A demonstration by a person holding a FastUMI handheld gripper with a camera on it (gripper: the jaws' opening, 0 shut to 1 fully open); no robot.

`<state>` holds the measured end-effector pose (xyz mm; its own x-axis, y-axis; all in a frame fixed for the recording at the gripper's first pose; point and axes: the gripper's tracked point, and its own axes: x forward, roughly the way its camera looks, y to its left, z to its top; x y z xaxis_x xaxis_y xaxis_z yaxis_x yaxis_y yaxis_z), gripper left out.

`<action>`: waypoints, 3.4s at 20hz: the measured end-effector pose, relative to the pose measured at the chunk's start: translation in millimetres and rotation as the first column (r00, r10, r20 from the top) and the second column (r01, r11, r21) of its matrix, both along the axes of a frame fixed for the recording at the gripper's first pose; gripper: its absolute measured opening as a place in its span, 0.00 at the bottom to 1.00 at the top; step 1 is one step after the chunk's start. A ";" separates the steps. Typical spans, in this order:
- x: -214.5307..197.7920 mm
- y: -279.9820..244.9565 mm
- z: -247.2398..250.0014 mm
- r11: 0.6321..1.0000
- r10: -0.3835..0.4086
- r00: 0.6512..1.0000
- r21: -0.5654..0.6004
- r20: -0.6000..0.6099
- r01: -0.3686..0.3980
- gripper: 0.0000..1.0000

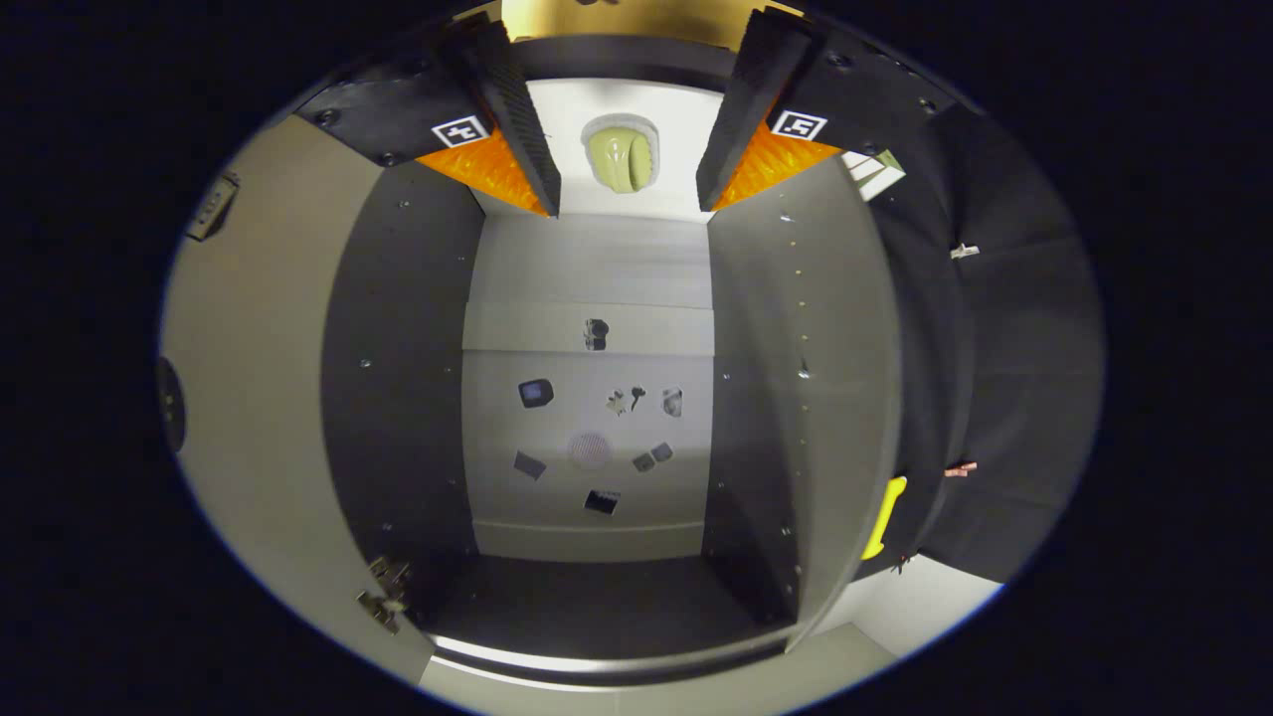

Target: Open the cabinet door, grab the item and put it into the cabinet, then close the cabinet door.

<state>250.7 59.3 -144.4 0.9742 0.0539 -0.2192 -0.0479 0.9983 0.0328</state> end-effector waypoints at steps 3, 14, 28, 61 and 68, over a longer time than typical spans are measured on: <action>-43.6 -2.5 20.3 0.999 -0.036 0.999 -0.018 0.032 0.037 0.98; -224.9 -9.3 50.7 0.995 -0.099 0.995 0.001 0.026 0.099 0.98; -380.4 -194.7 87.3 0.986 -0.149 0.988 0.082 0.026 0.147 0.98; -242.9 -6.3 41.5 0.954 0.233 0.972 0.200 -0.025 -0.223 0.98; -233.2 -64.0 58.9 0.998 0.033 0.999 0.047 0.023 -0.034 0.98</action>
